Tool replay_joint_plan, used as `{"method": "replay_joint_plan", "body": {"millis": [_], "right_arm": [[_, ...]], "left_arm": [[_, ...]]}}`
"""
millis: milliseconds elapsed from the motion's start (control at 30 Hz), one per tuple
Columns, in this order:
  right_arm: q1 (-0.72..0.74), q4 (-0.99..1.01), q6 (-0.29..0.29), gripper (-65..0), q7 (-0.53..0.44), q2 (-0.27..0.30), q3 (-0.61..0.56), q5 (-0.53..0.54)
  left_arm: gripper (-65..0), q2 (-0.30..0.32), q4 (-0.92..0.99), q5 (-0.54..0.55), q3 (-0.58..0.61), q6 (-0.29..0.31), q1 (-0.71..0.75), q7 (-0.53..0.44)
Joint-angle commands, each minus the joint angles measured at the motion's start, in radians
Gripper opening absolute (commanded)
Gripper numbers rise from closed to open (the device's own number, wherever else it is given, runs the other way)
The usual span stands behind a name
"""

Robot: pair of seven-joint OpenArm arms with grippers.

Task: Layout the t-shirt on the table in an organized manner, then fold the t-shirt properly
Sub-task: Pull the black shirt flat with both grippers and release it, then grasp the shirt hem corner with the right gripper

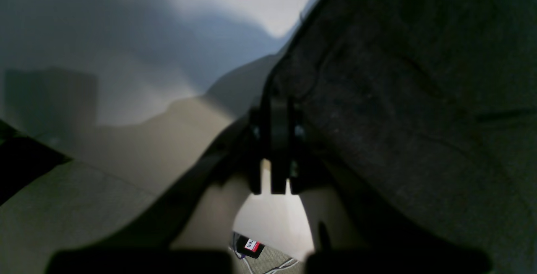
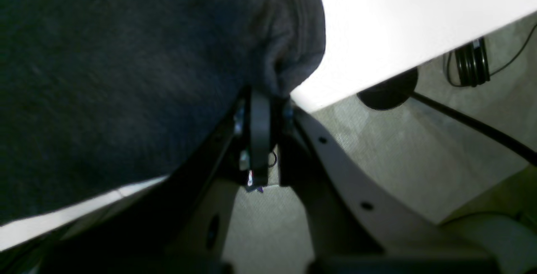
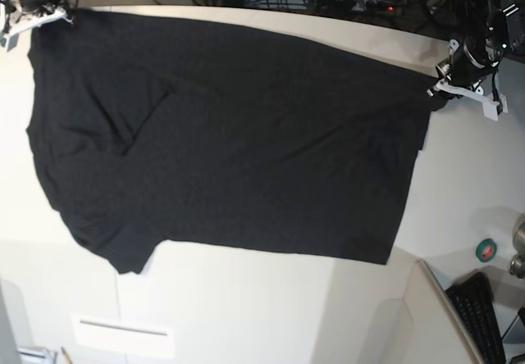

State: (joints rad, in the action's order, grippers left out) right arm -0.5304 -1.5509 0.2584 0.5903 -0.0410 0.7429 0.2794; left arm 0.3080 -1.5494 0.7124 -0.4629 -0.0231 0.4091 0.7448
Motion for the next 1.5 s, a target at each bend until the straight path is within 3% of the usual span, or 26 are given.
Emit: {"method": "replay_joint_plan", "body": {"millis": [0, 33, 67, 100, 167, 267, 333, 367, 467, 567, 633, 700, 833, 867, 1000, 1133, 1333, 1400, 1467], "right_arm": [[-0.009, -0.030, -0.003, -47.0, -0.016, 0.008, 0.010, 0.001], [-0.009, -0.041, -0.003, -37.8, -0.016, 0.006, 0.011, 0.001], [-0.009, -0.049, -0.003, -29.3, -0.016, 0.006, 0.013, 0.001], [-0.009, -0.055, -0.003, -24.8, -0.016, 0.006, 0.014, 0.002], [-0.009, -0.069, -0.003, -23.0, -0.016, 0.006, 0.016, 0.002], [0.005, -0.099, -0.003, -25.1, -0.017, 0.006, 0.050, 0.002], [0.033, -0.118, -0.003, -24.9, -0.017, 0.006, 0.083, 0.002], [0.048, -0.121, -0.003, -24.8, -0.017, 0.006, 0.103, 0.002], [0.118, -0.125, -0.003, -24.5, -0.017, 0.031, 0.135, 0.001], [0.234, -0.099, -0.003, -24.3, -0.014, 0.092, 0.129, -0.001], [0.339, -0.027, -0.001, -24.0, -0.014, 0.146, 0.088, -0.006], [0.447, 0.111, -0.001, -21.6, -0.017, 0.224, 0.020, -0.004], [0.708, 0.499, -0.001, -20.3, -0.040, 0.350, -0.099, -0.006], [0.764, 0.597, -0.001, -20.3, -0.074, 0.375, -0.127, -0.006], [0.898, 0.898, -0.001, -20.3, -0.234, 0.435, -0.274, -0.006], [0.938, 1.027, -0.005, -20.3, -0.343, 0.441, -0.402, -0.006], [0.932, 1.104, -0.006, -21.3, -0.399, 0.432, -0.428, -0.006], [0.921, 1.101, -0.009, -27.6, -0.399, 0.430, -0.420, -0.001], [0.904, 1.078, -0.006, -44.0, -0.399, 0.430, -0.418, 0.001]], "left_arm": [[-65.0, 0.015, -0.012, 0.005, -0.010, 0.002, 0.007, -0.014], [-65.0, 0.015, -0.013, 0.005, -0.010, 0.002, 0.017, -0.014], [-60.2, 0.015, -0.020, 0.006, -0.010, 0.002, 0.021, -0.014], [-51.8, 0.015, -0.021, 0.006, -0.010, 0.002, 0.021, -0.014], [-31.9, 0.015, -0.015, 0.006, -0.012, 0.002, 0.021, -0.014], [-7.9, 0.016, -0.020, 0.006, -0.037, 0.002, 0.017, -0.017], [-0.5, 0.015, -0.023, 0.006, -0.095, 0.002, 0.012, -0.015], [0.0, 0.013, -0.024, 0.010, -0.127, 0.002, 0.007, -0.015], [0.0, 0.013, -0.027, 0.011, -0.191, 0.002, -0.037, -0.015], [0.0, 0.015, -0.029, 0.011, -0.204, 0.002, -0.074, -0.015], [-4.9, 0.013, -0.021, 0.013, -0.201, 0.004, -0.106, -0.015], [-18.3, 0.013, -0.010, 0.011, -0.172, 0.005, -0.138, -0.015], [-62.5, 0.015, 0.017, 0.010, -0.098, 0.005, -0.192, -0.015], [-65.0, 0.015, 0.020, 0.008, -0.084, 0.004, -0.200, -0.015], [-65.0, 0.013, 0.025, 0.006, -0.072, 0.004, -0.207, -0.015], [-65.0, 0.018, 0.051, 0.006, -0.079, 0.004, -0.207, -0.015], [-65.0, 0.020, 0.060, 0.006, -0.083, 0.004, -0.204, -0.015], [-65.0, 0.020, 0.060, 0.006, -0.083, 0.004, -0.204, -0.015], [-65.0, 0.020, 0.060, 0.006, -0.083, 0.004, -0.206, -0.015]]}}
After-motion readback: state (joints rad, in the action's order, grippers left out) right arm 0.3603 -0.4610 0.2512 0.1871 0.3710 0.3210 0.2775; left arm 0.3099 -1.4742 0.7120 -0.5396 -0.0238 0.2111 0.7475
